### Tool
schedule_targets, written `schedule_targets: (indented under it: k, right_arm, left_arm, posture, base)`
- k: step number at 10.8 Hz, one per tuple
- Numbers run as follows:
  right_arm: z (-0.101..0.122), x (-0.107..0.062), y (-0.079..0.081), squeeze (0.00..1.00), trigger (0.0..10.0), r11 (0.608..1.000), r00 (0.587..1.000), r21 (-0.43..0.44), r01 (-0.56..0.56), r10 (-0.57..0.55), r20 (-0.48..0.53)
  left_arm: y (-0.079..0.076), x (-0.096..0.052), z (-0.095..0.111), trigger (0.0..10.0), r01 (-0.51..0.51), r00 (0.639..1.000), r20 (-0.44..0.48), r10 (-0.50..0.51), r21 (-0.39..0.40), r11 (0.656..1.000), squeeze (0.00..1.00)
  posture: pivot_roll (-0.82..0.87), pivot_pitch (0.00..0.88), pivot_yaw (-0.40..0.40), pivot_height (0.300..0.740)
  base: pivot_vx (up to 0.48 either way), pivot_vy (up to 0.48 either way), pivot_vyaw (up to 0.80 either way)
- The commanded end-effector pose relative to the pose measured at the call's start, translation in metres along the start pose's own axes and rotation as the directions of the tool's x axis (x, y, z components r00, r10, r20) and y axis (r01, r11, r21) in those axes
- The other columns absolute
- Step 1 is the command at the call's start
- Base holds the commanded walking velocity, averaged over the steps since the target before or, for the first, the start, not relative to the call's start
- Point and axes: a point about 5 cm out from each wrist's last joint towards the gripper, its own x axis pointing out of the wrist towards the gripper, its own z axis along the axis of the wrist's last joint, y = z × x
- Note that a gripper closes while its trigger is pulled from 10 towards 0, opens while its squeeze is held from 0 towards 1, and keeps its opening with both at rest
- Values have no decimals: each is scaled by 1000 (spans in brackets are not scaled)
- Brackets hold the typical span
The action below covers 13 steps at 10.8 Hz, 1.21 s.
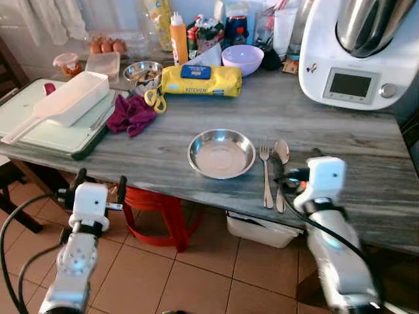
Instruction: Setting the table
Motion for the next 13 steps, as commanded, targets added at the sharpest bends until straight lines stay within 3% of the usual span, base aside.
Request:
schedule_targets:
  k: [1,3,4,6,8,13]
  right_arm:
    - [6,-4,-4,0,10000,1000,999,-2,30,-30,21]
    - [14,-20,-4,0,10000,996,995,1,87,-87,40]
    - [3,-46,-7,0,10000,993,993,14,114,-114,-25]
    - [-7,-59,-10,0,10000,992,990,3,123,-123,-72]
    - [-1,-50,-8,0,10000,993,992,-12,116,-117,-54]
    - [20,-15,4,0,10000,999,999,7,32,-32,24]
  left_arm:
    - [-9,2,7,10000,18,1000,18,-18,-16,1000,0]
    - [-21,6,19,10000,20,999,40,-17,-78,997,0]
    - [-23,3,19,10000,19,999,29,-17,-82,996,0]
    - [-28,-2,16,10000,14,1000,-4,-15,-101,995,0]
    - [-41,-4,17,10000,82,996,-5,-84,-109,991,0]
    - [-46,2,21,10000,-13,1000,-29,9,-150,989,0]
  posture:
    - [-118,96,74,740]
    - [-135,99,90,740]
    - [-149,112,91,740]
    - [-151,136,112,740]
    - [-164,142,107,740]
    - [-144,123,58,740]
  base:
    - [0,0,0]
    - [0,0,0]
    - [0,0,0]
    - [0,0,0]
    - [0,0,0]
    - [0,0,0]
